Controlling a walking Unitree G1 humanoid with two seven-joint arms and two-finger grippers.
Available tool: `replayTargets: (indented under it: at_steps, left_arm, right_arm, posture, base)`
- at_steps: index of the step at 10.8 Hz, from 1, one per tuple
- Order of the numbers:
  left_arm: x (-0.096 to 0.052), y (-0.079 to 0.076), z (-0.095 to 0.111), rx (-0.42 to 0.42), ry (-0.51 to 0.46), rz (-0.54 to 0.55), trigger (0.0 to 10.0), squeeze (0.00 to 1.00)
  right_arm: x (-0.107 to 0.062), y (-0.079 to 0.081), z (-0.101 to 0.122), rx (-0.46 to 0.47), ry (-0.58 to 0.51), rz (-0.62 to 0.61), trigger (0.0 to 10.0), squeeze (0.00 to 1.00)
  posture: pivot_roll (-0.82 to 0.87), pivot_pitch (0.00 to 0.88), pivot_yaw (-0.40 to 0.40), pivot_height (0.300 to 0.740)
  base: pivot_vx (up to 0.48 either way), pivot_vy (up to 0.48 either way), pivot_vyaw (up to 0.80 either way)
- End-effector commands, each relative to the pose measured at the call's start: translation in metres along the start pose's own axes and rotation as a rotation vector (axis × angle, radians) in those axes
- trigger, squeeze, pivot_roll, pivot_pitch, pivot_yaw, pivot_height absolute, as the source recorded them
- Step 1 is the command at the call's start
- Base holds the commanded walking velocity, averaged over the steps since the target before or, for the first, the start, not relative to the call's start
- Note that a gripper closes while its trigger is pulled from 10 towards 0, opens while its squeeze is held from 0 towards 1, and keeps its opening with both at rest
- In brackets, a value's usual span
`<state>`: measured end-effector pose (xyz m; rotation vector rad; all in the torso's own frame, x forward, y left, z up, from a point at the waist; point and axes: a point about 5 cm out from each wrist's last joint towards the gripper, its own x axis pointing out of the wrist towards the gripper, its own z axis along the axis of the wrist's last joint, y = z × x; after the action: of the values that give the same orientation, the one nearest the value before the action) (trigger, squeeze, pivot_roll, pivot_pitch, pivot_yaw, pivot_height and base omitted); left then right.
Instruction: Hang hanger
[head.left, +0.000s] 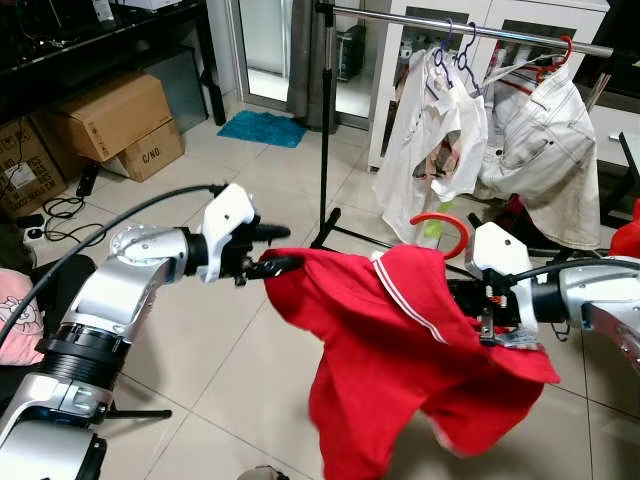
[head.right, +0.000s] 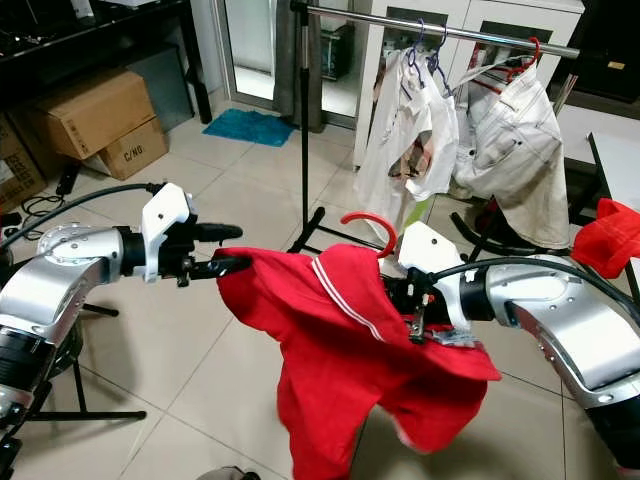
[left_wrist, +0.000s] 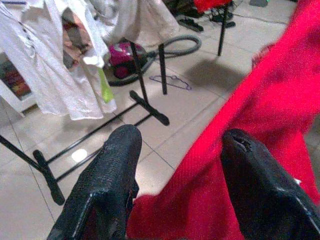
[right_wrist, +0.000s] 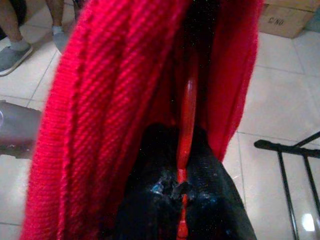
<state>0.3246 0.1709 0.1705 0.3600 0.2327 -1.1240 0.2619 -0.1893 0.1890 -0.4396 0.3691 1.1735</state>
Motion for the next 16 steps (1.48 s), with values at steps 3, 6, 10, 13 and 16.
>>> replayTargets:
  at_steps: [3,6,10,13,16]
  left_arm:
    - [-0.006,-0.008,0.001,0.048,0.005,-0.105,0.0,0.0]
    - [-0.007,-0.009,-0.006,0.048,0.029,-0.121,0.0,0.0]
    - [-0.003,-0.004,-0.012,0.007,0.027,-0.076,0.0,0.0]
    - [0.002,0.0,-0.009,-0.036,-0.012,-0.009,0.0,0.0]
    - [0.008,0.003,-0.01,-0.117,-0.027,0.118,0.0,0.0]
  right_arm:
    - [-0.006,-0.017,0.007,-0.034,-0.03,-0.134,10.0,0.0]
    - [-0.006,-0.016,0.001,-0.042,-0.031,-0.111,10.0,0.0]
    - [-0.006,-0.017,0.005,-0.048,-0.059,-0.105,10.0,0.0]
    - [-0.006,-0.016,0.004,-0.049,-0.057,-0.098,10.0,0.0]
    - [-0.006,-0.017,0.003,-0.049,-0.051,-0.1,10.0,0.0]
  posture:
    - [-0.03,0.0,0.033,0.74]
    - [-0.03,0.0,0.038,0.74]
    - [-0.03,0.0,0.039,0.74]
    - [-0.03,0.0,0.036,0.74]
    - [-0.03,0.0,0.035,0.74]
  base:
    - [0.0,0.0,0.0]
    - [0.0,0.0,0.0]
    - [0.0,0.0,0.0]
    - [0.0,0.0,0.0]
    - [0.0,0.0,0.0]
